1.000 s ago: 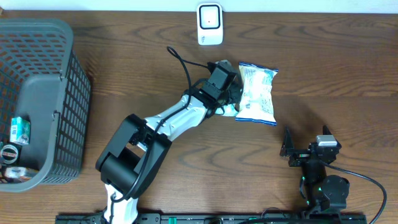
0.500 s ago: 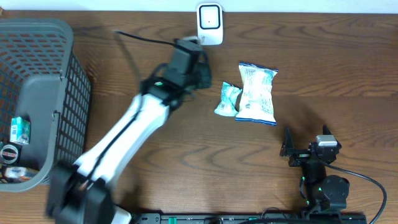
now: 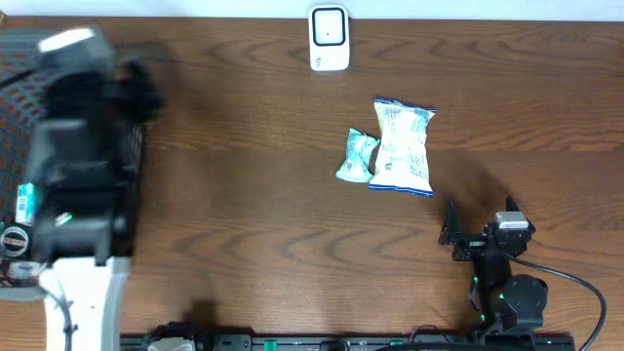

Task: Scan the item barcode
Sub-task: 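Reach the left gripper into the basket toward another green pack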

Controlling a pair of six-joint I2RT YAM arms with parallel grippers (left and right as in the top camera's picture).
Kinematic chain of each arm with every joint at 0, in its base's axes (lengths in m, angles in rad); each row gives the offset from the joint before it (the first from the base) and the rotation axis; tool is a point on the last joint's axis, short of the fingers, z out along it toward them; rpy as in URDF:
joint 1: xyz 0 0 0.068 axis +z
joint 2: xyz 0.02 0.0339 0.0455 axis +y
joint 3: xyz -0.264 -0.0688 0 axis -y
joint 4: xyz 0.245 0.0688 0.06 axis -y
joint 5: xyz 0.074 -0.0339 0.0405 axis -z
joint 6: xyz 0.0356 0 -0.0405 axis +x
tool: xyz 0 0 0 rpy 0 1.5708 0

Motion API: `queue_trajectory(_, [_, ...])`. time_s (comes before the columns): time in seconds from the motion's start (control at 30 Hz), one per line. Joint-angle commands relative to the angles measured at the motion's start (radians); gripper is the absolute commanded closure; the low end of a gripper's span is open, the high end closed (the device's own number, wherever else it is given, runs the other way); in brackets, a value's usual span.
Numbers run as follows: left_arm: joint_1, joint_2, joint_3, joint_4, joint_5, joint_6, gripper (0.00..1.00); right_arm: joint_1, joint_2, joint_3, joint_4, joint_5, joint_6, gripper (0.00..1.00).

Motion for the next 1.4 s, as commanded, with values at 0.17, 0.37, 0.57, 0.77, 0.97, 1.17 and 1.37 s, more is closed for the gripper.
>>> queue_trajectory(0.17, [0.402,0.018,-0.005,-0.052,-0.084,0.035,0.02,-0.013,-0.003,-0.003,-0.002,0.001,-0.007,0.01])
queue_trajectory(0.37, [0.495,0.115,-0.023,-0.09,-0.084,0.112,0.02,-0.013,-0.003,-0.003,-0.002,0.001,-0.008,0.01])
queue_trajectory(0.57, [0.498,0.249,-0.023,-0.178,-0.084,0.346,0.02,-0.013,-0.003,-0.003,-0.002,0.001,-0.007,0.01])
queue_trajectory(0.77, [0.522,0.373,-0.023,-0.218,-0.084,0.388,0.02,-0.013,-0.003,-0.003,-0.002,0.001,-0.007,0.01])
queue_trajectory(0.97, [0.579,0.435,-0.023,-0.234,0.13,0.478,0.01,-0.013,-0.003,-0.003,-0.002,0.001,-0.007,0.01])
queue_trajectory(1.17, [0.662,0.49,-0.023,-0.239,0.243,0.525,0.01,-0.013,-0.003,-0.003,-0.002,0.001,-0.007,0.01])
queue_trajectory(1.37, [0.715,0.549,-0.023,-0.214,0.278,0.525,0.05,-0.013,-0.003,-0.003,-0.002,0.001,-0.008,0.01])
